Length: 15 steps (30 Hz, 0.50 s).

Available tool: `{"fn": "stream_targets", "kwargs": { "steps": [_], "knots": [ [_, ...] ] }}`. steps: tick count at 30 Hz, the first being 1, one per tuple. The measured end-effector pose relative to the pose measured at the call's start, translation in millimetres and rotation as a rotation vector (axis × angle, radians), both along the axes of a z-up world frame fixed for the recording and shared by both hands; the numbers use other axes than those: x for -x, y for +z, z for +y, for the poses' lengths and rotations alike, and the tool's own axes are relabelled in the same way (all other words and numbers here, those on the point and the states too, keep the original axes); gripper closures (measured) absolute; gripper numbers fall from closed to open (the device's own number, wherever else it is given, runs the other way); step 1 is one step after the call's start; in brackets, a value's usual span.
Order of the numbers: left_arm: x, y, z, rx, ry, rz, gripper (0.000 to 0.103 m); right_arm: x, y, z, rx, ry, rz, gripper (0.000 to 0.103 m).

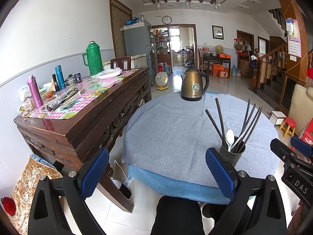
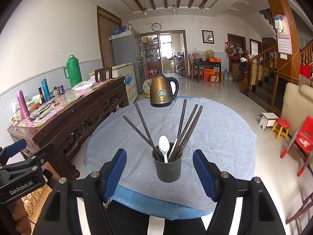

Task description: Organize utensils

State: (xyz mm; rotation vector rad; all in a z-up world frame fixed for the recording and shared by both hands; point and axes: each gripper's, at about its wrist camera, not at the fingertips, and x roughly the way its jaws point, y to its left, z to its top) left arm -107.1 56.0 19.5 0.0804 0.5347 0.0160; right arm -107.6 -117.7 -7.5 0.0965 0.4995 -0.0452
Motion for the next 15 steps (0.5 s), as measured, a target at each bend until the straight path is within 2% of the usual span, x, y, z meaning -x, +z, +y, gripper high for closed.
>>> {"fn": "stream_targets", "kwargs": {
  "steps": [15],
  "knots": [
    [-1.2,7.1,-6.7,-0.001,-0.010,-0.009,0.004,-0.2,6.5,-4.0,0.001,-0.008,-0.017,0.029]
  ]
}}
